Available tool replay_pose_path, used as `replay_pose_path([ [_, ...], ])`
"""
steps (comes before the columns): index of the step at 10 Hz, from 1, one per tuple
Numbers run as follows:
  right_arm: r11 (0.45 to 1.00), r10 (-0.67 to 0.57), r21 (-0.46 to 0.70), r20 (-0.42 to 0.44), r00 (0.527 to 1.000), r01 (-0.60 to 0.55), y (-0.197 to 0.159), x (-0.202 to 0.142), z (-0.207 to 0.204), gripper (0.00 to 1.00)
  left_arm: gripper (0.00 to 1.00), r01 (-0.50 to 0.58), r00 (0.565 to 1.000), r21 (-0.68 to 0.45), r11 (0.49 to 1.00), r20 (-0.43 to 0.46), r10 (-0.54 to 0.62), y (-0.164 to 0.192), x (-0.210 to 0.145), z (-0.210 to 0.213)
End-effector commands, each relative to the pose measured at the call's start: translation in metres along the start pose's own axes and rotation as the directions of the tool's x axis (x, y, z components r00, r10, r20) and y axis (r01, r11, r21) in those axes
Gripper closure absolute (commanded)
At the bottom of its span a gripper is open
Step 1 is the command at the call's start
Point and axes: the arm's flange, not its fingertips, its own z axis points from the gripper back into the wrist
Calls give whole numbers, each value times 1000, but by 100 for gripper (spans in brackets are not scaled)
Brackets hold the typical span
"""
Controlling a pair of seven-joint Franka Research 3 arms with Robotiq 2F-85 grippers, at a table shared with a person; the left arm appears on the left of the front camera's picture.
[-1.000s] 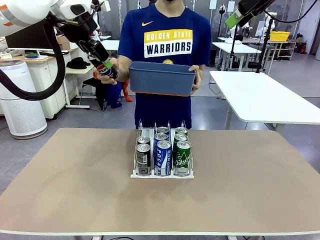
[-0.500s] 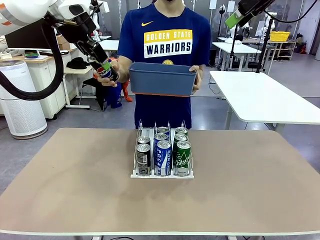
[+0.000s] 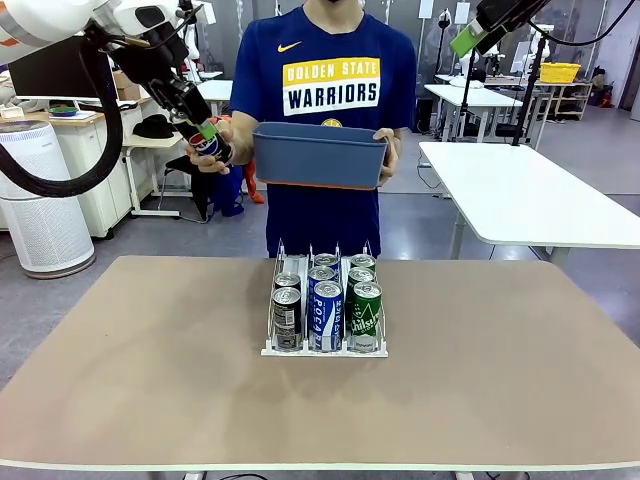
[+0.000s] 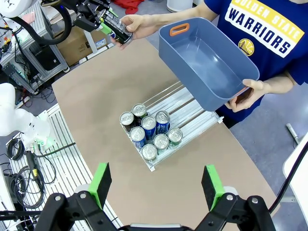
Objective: Fill the beverage cans into the dispenser.
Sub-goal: Pick up the Pepsi coke handed by the human, then place the picked Pepsi coke in the line of the Automatic Can Dispenser with the same cans.
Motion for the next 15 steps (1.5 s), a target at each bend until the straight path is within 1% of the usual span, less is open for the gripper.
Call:
replay_pose_path([
  [1,1000,2,8,-6,1000,-2,1,-1,0,0,100,-81,997,79,994,-14,82,-2,1,3],
  [2,1000,2,8,-6,1000,-2,1,-1,0,0,100,0,1000,0,1000,0,0,0,0,0],
  [15,1000,2,8,-6,1000,-2,1,-1,0,0,100,0,1000,0,1000,0,0,0,0,0],
])
